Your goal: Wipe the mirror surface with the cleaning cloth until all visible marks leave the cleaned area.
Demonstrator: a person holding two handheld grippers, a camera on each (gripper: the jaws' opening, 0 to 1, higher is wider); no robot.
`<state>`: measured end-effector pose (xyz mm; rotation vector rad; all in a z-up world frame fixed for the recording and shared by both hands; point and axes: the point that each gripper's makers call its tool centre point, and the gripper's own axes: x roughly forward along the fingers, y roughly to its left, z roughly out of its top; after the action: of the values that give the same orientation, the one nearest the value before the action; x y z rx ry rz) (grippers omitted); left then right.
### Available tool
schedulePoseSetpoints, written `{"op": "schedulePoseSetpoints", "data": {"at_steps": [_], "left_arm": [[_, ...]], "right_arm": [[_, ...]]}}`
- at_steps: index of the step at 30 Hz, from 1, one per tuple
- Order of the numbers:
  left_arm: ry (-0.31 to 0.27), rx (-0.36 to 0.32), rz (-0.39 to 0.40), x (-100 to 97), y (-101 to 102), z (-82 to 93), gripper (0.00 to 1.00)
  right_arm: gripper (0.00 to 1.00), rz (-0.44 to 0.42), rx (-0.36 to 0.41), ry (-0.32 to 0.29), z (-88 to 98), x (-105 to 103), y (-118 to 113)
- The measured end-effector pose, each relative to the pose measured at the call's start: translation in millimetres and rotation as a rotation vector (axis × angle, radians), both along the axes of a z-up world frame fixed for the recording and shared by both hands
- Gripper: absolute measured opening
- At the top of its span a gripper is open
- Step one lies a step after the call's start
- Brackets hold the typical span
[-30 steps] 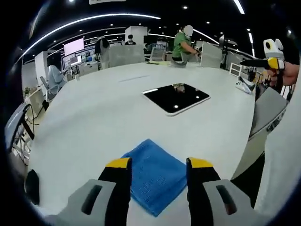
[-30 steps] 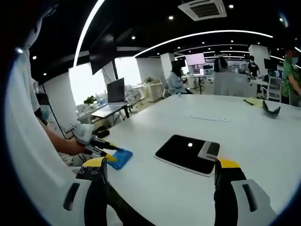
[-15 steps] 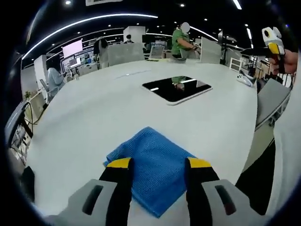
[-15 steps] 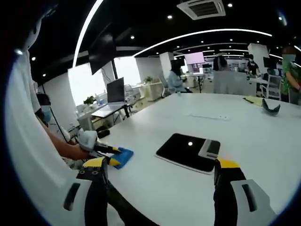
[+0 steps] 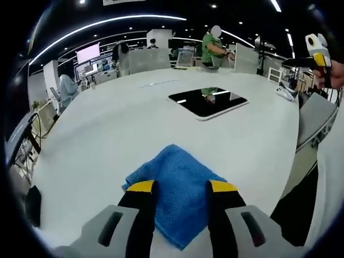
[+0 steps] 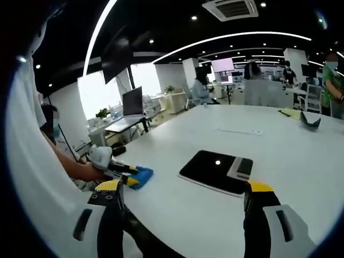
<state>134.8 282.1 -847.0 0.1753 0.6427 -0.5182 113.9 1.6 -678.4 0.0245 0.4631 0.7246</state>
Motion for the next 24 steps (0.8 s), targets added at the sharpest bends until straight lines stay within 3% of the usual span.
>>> {"op": "schedulePoseSetpoints", "data": {"at_steps": [12,24], "left_arm": [[0.007,0.013,0.057,8.5,13,0.3,0.15],[-0.003,0.024,0.060,10.9,17,-0.1,0.09]], "right_arm": [[0.91,-0.002,-0.005,0.006,-1.7,-2,-2],[0.90,-0.001,-0.009,0.014,-2.7,-2,-3]]}}
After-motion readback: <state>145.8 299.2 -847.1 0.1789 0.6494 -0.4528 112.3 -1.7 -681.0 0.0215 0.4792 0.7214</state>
